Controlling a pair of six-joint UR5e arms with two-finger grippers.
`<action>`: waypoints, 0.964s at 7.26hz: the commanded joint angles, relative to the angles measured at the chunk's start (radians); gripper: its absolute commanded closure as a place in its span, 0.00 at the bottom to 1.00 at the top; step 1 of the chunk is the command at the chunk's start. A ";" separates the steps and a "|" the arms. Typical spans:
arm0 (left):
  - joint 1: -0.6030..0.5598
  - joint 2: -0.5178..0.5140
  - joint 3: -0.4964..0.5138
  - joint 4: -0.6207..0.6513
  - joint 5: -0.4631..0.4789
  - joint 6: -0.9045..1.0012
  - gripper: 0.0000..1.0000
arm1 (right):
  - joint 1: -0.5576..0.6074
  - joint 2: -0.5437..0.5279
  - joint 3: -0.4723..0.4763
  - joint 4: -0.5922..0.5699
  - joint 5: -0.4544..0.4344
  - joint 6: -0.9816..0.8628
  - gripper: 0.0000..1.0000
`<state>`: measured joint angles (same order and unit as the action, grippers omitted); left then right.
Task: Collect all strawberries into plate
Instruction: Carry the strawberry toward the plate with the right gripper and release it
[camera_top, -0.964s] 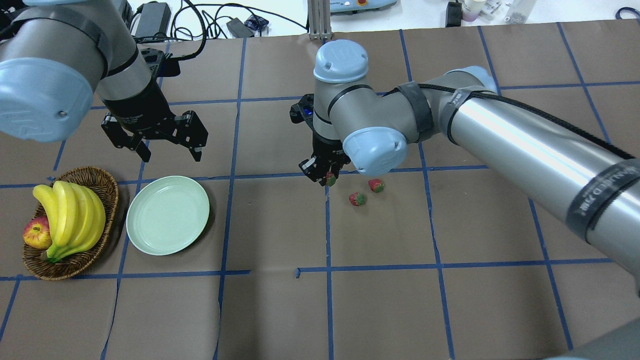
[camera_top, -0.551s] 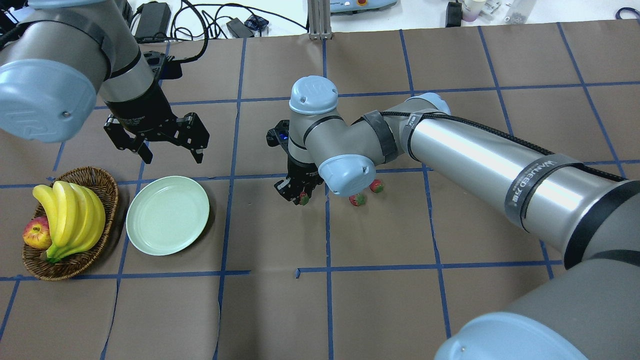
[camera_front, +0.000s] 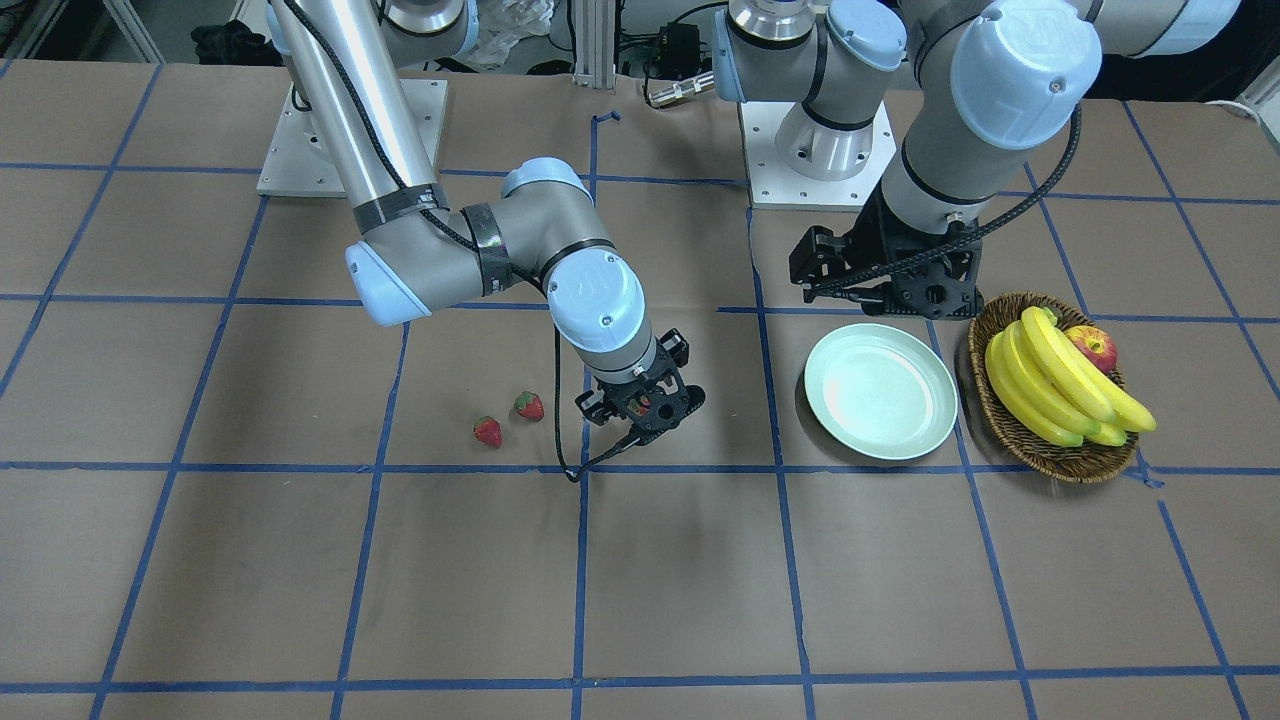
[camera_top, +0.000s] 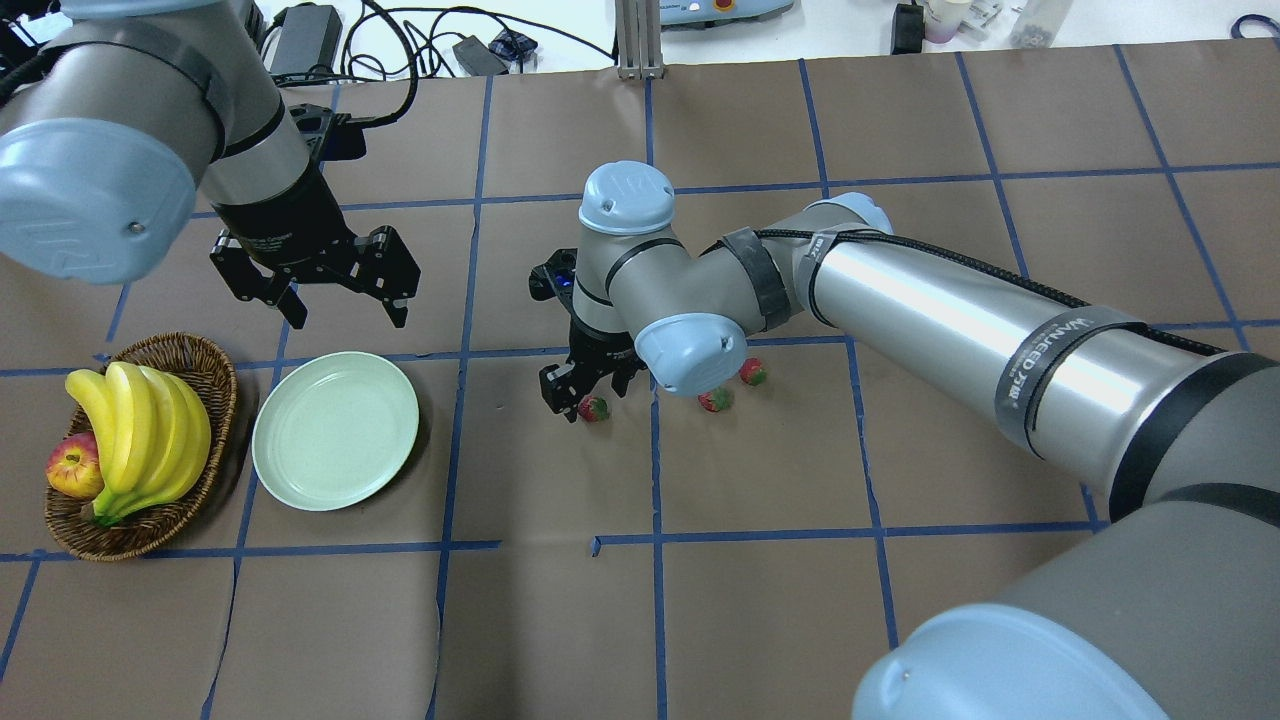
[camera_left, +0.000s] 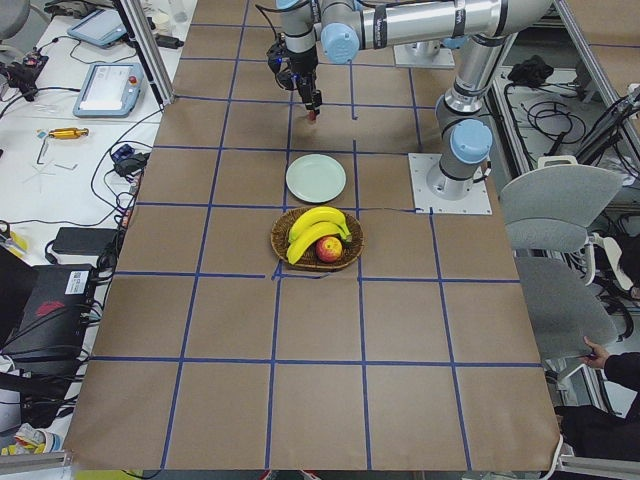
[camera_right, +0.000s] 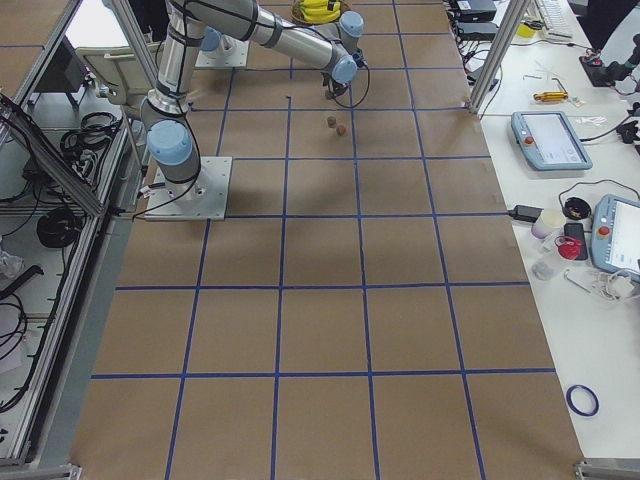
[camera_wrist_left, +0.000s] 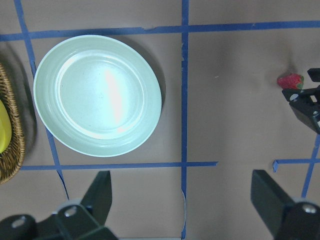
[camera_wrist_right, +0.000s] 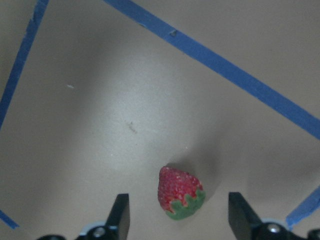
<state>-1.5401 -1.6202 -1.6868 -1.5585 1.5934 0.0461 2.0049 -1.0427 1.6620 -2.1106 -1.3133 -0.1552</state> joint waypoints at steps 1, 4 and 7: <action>-0.002 -0.004 0.001 0.000 0.000 0.000 0.00 | -0.006 -0.096 -0.007 0.061 -0.050 0.035 0.00; -0.002 -0.010 -0.001 0.000 0.002 0.002 0.00 | -0.145 -0.154 -0.027 0.122 -0.196 -0.007 0.00; -0.002 -0.012 -0.002 0.000 -0.001 0.000 0.00 | -0.233 -0.143 0.011 0.166 -0.225 -0.199 0.00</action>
<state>-1.5416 -1.6315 -1.6880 -1.5585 1.5936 0.0465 1.7904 -1.1983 1.6512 -1.9485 -1.5310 -0.2994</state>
